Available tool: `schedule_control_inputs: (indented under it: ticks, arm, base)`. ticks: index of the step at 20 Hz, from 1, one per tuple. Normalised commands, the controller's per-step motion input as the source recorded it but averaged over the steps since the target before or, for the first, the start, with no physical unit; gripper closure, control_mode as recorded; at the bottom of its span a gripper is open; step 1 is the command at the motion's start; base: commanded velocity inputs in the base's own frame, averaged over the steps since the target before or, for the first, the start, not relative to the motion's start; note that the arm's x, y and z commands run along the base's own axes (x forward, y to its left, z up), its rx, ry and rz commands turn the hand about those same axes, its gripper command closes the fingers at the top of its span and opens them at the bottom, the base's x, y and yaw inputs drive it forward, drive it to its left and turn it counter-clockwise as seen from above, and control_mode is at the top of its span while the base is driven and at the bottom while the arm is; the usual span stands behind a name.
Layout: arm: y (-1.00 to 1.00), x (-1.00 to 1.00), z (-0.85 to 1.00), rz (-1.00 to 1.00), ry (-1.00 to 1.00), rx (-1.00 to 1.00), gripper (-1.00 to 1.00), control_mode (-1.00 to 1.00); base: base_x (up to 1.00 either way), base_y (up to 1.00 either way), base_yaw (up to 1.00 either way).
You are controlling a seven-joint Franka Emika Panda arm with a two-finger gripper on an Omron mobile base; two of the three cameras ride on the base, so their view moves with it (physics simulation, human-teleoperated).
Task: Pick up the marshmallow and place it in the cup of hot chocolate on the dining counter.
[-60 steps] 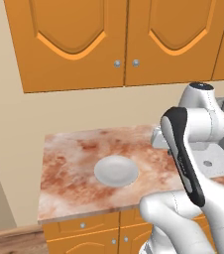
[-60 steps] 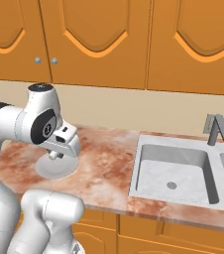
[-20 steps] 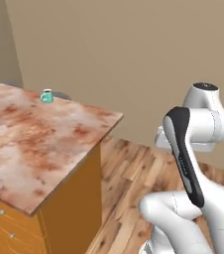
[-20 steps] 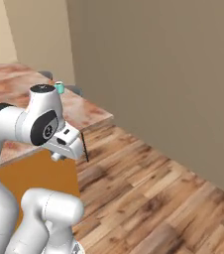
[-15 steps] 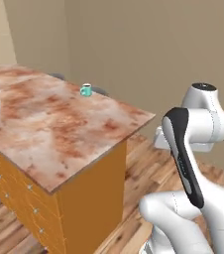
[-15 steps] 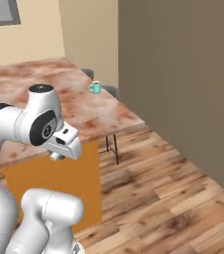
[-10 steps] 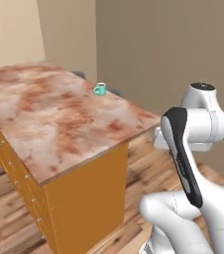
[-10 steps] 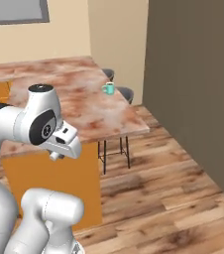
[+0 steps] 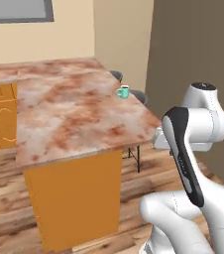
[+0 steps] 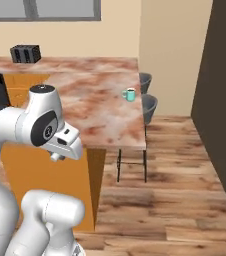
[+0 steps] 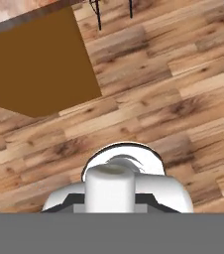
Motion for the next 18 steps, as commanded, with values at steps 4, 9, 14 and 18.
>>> schedule_control_inputs:
  ticks: [4, 9, 14, 18]
  arm:
    - [0.0, 0.0, 0.0, 0.0, 0.0, 0.0, 1.0, 1.0]
    - [0.0, 0.0, 0.0, 0.0, 0.0, 0.0, 1.0, 1.0]
    - [0.0, 0.0, 0.0, 0.0, 0.0, 0.0, 1.0, 1.0]
    - [0.0, 0.0, 0.0, 0.0, 0.0, 0.0, 1.0, 1.0]
  base:
    - [0.03, -1.0, 0.47]
    - [0.0, -1.0, 0.51]
    - [0.0, -0.89, 0.74]
    - [0.0, -0.76, 0.81]
